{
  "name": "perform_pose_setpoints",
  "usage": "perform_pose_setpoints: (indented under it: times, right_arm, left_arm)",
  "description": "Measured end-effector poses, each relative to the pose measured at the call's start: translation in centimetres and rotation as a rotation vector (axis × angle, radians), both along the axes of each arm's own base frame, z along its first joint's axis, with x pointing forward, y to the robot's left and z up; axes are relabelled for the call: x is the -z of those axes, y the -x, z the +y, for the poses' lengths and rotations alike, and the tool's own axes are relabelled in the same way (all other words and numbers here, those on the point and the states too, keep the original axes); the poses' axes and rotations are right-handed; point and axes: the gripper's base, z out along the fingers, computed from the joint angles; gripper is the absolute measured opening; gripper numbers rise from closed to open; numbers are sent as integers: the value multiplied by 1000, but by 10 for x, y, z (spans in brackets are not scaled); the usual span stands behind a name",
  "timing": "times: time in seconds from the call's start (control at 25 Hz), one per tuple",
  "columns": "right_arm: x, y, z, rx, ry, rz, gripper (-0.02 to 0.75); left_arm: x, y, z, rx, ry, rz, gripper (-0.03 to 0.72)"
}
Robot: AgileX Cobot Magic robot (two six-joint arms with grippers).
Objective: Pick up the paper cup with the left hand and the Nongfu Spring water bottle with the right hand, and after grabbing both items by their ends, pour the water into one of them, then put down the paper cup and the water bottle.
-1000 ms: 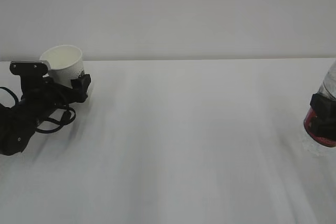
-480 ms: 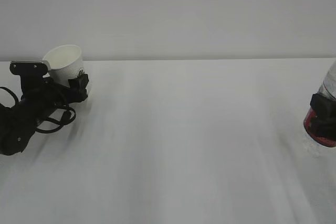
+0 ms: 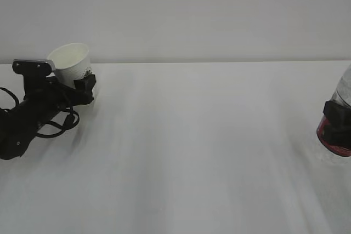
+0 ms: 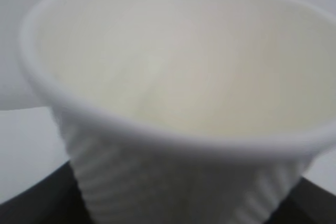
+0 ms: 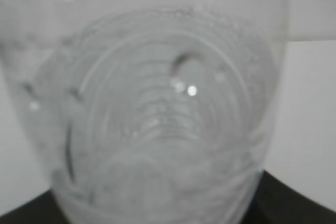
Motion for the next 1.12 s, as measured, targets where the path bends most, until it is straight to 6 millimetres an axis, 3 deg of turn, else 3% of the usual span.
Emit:
perform_pose_setpoints:
  times: [0.64,1.12]
  right_arm:
    - [1,0,0,-8,21,8,386]
    - [2,1,0,-14,36,19,386]
  left_arm:
    - [-43,7,-23,266,28,-65,545]
    - [-54,23,-44,547,37,-19,545]
